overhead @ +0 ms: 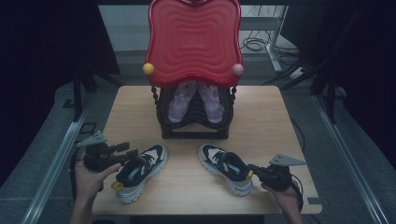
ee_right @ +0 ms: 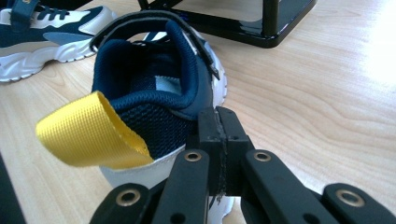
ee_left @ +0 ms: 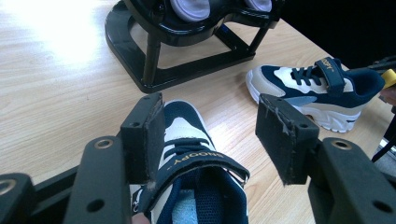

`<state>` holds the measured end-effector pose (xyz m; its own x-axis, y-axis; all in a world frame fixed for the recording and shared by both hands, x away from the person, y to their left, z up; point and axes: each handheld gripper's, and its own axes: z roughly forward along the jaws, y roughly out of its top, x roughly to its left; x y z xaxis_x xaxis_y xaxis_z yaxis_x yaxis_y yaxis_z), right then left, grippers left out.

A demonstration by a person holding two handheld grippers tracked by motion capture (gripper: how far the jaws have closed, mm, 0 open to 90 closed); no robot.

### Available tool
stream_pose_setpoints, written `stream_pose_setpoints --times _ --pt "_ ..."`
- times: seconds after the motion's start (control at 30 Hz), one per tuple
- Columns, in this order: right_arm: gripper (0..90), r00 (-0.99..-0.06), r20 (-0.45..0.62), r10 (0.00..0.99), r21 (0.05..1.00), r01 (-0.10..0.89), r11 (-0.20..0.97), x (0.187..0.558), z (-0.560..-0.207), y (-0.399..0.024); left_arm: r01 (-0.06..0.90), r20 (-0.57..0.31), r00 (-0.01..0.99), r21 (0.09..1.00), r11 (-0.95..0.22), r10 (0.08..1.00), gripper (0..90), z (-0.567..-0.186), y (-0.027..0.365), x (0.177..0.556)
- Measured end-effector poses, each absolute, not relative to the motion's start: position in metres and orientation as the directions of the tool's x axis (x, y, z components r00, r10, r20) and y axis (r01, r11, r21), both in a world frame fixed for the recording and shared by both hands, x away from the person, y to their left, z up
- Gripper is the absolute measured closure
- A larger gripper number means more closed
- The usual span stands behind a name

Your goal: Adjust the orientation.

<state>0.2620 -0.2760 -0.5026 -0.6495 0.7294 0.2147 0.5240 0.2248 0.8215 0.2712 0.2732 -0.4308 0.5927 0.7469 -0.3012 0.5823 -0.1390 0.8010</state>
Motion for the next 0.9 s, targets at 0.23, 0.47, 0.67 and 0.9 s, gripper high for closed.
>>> stream_pose_setpoints --times 0.23,0.47,0.67,0.9 --pt "89.9 -0.654 0.207 0.728 0.826 0.515 0.228 0.252 -0.501 -0.273 0.570 -0.299 0.596 0.811 -0.130 0.745 42.5 -0.426 0.277 0.270" --pt "89.9 -0.642 0.197 0.741 0.840 0.500 0.210 0.248 -0.502 -0.273 0.565 -0.295 0.598 0.815 -0.131 0.746 42.5 -0.425 0.279 0.269" --pt "89.9 -0.618 0.191 0.763 0.871 0.465 0.159 0.250 -0.490 -0.275 0.555 -0.289 0.604 0.821 -0.132 0.742 42.5 -0.422 0.277 0.264" --pt "89.9 -0.629 0.184 0.755 0.895 0.425 0.136 0.252 -0.477 -0.273 0.566 -0.285 0.599 0.812 -0.143 0.748 42.6 -0.426 0.270 0.263"
